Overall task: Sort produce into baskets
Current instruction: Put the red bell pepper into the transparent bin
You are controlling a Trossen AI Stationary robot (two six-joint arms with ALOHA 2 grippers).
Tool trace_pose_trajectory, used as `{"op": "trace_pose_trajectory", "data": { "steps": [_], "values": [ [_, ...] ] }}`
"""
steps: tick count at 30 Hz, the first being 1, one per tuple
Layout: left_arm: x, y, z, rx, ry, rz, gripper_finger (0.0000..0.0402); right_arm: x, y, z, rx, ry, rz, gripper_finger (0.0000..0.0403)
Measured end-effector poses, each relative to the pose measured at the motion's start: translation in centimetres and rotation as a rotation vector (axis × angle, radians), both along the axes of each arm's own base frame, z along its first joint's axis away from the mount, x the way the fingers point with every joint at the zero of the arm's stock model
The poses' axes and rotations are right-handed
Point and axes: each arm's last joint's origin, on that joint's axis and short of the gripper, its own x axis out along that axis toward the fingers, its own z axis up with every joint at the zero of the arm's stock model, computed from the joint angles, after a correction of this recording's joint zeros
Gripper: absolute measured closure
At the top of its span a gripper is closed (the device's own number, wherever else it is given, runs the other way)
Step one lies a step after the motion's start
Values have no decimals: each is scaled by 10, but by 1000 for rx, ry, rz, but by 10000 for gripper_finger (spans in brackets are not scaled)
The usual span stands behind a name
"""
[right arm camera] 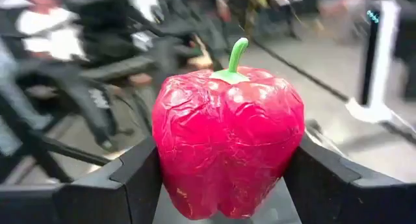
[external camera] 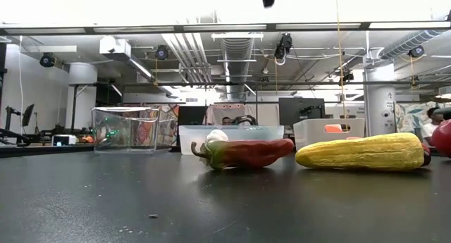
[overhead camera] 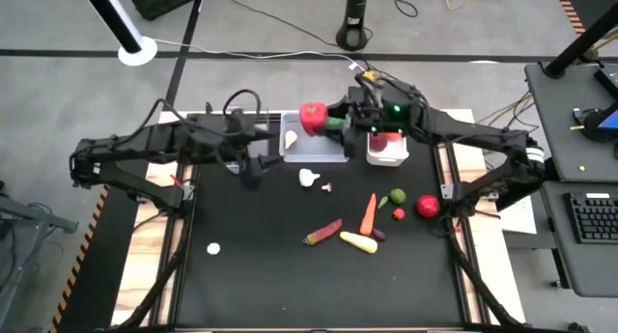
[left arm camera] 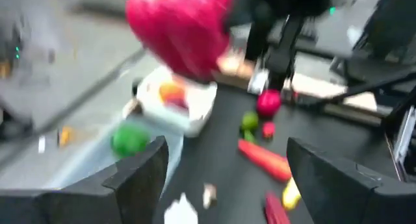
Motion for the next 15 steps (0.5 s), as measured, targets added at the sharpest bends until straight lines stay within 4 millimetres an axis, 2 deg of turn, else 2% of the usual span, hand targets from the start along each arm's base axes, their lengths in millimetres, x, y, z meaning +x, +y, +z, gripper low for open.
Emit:
{"op": "trace_pose_trajectory", "data": {
  "steps": [5,15],
  "values": [
    [-17,0,-15,-157,158,101,116,4,-35,-28,52,157,-93,143],
    [-44,-1,-44,-390,478,380,119,32,-91,-102,161,360,-197,142]
  ]
}}
